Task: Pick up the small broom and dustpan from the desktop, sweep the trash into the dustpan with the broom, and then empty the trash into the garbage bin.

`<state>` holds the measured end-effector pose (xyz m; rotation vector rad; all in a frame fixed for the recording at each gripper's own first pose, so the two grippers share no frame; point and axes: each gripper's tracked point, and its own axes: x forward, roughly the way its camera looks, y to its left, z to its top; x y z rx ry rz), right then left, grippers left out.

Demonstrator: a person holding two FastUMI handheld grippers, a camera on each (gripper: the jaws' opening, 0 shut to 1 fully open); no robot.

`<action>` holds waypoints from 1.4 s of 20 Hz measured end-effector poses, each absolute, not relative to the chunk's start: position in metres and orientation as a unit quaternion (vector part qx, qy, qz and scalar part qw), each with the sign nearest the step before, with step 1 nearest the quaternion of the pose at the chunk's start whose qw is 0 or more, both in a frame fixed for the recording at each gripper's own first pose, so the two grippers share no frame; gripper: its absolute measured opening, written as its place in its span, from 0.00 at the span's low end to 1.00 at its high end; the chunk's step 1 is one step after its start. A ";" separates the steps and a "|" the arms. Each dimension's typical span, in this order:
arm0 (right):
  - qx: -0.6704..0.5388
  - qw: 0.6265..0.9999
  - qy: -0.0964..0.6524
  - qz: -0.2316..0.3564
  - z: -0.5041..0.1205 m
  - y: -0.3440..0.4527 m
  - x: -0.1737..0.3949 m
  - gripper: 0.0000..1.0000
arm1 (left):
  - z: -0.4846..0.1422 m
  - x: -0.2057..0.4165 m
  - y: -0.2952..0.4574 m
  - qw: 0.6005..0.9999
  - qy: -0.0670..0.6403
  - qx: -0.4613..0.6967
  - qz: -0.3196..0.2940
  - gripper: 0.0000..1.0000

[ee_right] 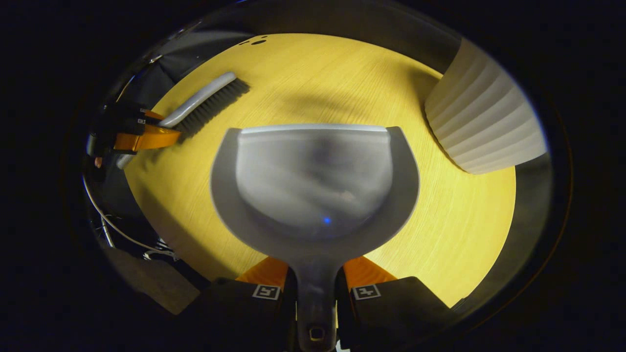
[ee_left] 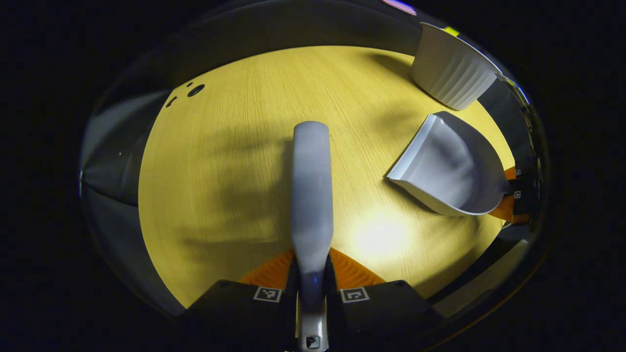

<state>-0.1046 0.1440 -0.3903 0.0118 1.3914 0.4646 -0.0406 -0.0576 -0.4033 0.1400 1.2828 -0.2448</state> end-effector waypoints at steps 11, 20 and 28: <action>0.041 0.761 0.616 0.199 -0.353 0.133 -0.109 1.00 | -0.373 -0.041 -0.052 0.828 0.548 0.090 -0.076 0.88; 0.055 0.877 0.444 0.175 -0.235 0.110 -0.051 0.99 | -0.251 -0.019 -0.062 0.920 0.390 0.021 -0.042 0.88; 0.067 0.956 0.261 0.114 -0.128 0.080 0.010 0.98 | -0.109 0.009 -0.088 0.987 0.145 0.023 -0.063 0.87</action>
